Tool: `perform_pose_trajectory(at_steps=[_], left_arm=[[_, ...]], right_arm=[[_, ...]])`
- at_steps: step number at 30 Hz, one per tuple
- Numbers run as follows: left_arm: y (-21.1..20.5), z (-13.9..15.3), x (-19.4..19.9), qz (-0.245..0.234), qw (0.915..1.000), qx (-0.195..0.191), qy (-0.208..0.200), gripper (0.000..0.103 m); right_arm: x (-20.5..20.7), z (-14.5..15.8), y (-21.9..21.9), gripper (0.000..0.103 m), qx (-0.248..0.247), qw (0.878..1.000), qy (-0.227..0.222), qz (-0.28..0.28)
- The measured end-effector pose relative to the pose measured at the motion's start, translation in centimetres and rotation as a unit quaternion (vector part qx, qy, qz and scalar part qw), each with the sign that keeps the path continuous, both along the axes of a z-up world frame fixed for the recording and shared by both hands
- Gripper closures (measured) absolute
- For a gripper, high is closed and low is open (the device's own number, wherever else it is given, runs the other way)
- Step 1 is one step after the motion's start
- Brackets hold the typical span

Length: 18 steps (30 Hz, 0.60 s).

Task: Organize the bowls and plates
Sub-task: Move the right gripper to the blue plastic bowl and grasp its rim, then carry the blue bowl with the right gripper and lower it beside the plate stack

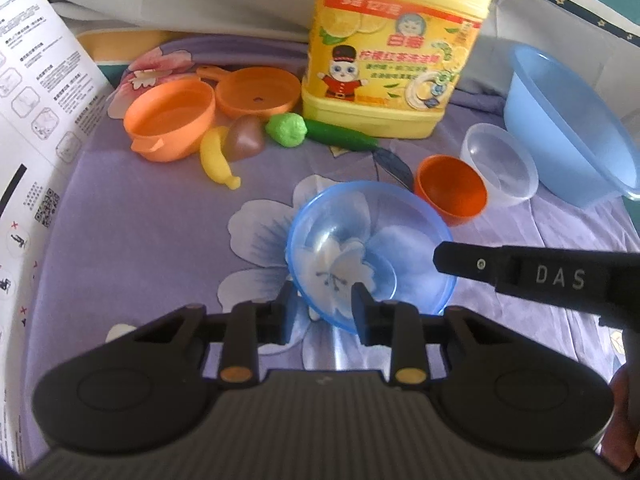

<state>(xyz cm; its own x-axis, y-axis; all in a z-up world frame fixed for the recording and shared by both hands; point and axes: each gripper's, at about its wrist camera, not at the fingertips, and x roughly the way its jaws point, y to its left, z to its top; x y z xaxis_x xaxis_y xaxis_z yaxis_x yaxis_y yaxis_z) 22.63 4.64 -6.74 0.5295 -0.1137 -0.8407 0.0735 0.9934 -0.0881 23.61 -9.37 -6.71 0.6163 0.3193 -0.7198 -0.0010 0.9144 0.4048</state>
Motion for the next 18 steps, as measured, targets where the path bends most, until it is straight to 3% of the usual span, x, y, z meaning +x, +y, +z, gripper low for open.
perform_pose_trajectory(at_steps=[8,18], left_arm=[[-1.6,1.6,-2.4,-0.018,0.9998,-0.001,-0.004,0.074],[-4.4,2.9,-8.0,-0.066,0.9978,0.0,0.0,0.074]], right_arm=[[-3.2,1.1,-1.1,0.094,-0.021,1.0,-0.01,-0.004],[-10.0,2.1,-3.5,0.094,-0.029,0.999,-0.014,-0.009]])
